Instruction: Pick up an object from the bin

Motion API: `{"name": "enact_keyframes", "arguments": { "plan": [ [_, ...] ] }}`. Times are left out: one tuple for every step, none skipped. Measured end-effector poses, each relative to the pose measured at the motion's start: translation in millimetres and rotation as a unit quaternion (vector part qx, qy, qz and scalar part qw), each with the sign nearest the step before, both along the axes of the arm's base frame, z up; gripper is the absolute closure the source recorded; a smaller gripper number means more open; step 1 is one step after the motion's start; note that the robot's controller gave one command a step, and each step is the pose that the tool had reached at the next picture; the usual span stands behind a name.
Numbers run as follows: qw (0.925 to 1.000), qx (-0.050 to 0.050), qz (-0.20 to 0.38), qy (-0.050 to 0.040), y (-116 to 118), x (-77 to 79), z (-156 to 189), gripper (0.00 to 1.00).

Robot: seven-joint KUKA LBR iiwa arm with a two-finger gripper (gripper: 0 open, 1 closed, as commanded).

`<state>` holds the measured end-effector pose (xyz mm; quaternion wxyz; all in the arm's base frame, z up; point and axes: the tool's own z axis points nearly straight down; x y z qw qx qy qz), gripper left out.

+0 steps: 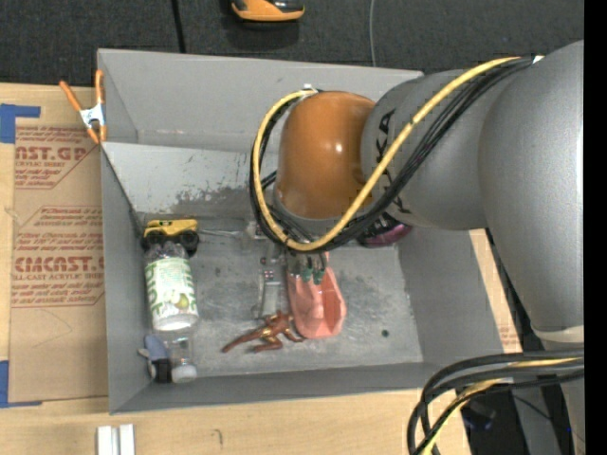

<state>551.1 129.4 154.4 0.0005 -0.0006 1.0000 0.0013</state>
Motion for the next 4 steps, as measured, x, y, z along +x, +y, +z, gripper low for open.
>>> {"name": "enact_keyframes", "arguments": {
  "plan": [
    [1.0000,0.000,0.000,0.0000,0.0,0.0,0.0,1.00],
    [1.0000,0.000,0.000,0.0000,0.0,0.0,0.0,0.00],
    [1.0000,0.000,0.000,0.0000,0.0,0.0,0.0,0.00],
    [0.9998,-0.001,0.021,-0.0004,-57.8,-38.8,1.6,0.00]
  ]
}}
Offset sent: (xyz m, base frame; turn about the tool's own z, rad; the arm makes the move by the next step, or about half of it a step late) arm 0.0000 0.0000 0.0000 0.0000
